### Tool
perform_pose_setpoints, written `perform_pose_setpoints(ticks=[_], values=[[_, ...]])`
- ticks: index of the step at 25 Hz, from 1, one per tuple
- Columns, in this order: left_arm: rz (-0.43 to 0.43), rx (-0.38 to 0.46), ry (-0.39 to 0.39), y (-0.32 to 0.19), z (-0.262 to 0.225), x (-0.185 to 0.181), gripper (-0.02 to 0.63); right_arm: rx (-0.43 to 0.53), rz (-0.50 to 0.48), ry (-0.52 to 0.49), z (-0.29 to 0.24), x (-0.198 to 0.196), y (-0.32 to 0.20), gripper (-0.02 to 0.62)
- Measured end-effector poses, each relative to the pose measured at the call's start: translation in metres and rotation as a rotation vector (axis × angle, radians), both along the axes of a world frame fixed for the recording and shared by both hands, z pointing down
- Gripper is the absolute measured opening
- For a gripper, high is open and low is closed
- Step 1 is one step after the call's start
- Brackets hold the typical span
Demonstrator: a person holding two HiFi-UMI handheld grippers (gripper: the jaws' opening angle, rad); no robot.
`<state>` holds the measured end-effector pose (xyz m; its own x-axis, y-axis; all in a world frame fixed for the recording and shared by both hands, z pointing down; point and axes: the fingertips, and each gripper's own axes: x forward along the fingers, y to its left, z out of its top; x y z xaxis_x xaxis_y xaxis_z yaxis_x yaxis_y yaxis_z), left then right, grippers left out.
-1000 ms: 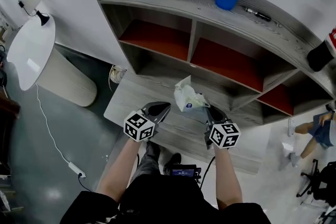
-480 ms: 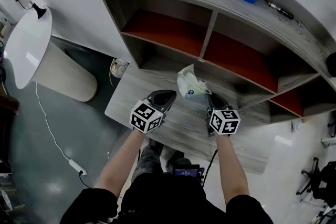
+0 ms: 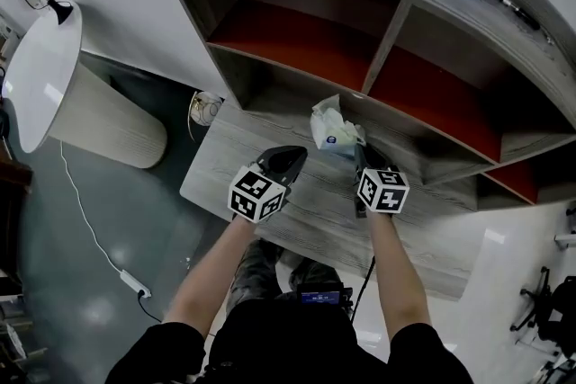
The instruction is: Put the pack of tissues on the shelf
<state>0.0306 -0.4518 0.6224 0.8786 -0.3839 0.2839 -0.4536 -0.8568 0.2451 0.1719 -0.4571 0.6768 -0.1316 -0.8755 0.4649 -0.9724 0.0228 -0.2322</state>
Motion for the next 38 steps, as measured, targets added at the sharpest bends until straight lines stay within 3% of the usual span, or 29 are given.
perform_pose_setpoints(ticks=[23, 38], values=[[0.002, -0.009, -0.021, -0.023, 0.036, -0.028, 0.000, -0.057, 0.142, 0.110, 0.055, 0.001, -0.053, 0.032], [0.017, -0.029, -0.037, -0.012, 0.032, -0.023, 0.000, -0.076, 0.123, -0.005, 0.042, 0.002, -0.046, 0.148]])
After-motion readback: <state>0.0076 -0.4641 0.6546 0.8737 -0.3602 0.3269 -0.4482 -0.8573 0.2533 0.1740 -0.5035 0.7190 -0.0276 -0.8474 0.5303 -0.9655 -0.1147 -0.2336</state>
